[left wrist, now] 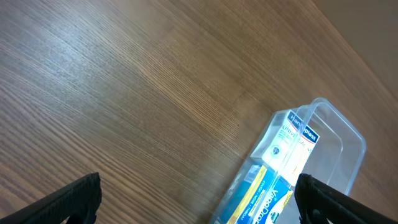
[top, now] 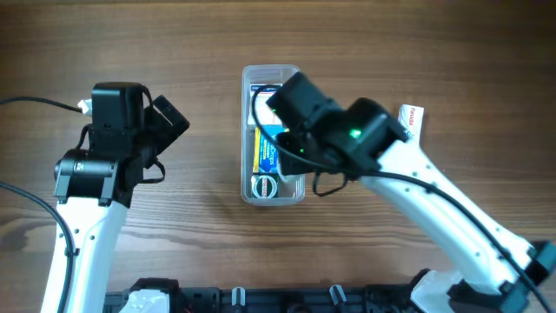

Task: Pack container
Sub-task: 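Lower the dropper bottle into the container beside the Zam-Buk tin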

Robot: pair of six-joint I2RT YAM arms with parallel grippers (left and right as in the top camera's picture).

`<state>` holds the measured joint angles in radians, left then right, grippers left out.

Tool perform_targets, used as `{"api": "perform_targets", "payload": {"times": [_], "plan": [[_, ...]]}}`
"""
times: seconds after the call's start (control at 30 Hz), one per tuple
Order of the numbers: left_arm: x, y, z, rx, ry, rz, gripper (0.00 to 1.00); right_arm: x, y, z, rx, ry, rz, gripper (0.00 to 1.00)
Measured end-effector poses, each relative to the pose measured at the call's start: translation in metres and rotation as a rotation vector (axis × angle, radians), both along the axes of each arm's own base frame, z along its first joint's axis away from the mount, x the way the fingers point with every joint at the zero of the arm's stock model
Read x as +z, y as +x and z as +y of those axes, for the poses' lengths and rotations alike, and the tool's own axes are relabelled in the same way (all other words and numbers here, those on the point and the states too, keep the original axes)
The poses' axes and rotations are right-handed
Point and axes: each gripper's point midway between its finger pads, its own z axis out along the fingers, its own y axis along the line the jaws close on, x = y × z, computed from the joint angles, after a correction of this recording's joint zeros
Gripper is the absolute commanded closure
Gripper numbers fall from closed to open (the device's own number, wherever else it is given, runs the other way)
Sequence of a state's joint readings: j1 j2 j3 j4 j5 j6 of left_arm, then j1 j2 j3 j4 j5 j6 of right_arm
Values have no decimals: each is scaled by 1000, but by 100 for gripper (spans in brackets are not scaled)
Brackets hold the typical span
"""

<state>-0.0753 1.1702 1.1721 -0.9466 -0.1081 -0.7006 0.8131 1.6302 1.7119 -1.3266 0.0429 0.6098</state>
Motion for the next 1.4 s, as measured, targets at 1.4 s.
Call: {"api": "perform_targets", "payload": {"times": [1.4], "plan": [[0,0,0,0,0,0,0,-69,16,10,-87,-210,36,69]]}}
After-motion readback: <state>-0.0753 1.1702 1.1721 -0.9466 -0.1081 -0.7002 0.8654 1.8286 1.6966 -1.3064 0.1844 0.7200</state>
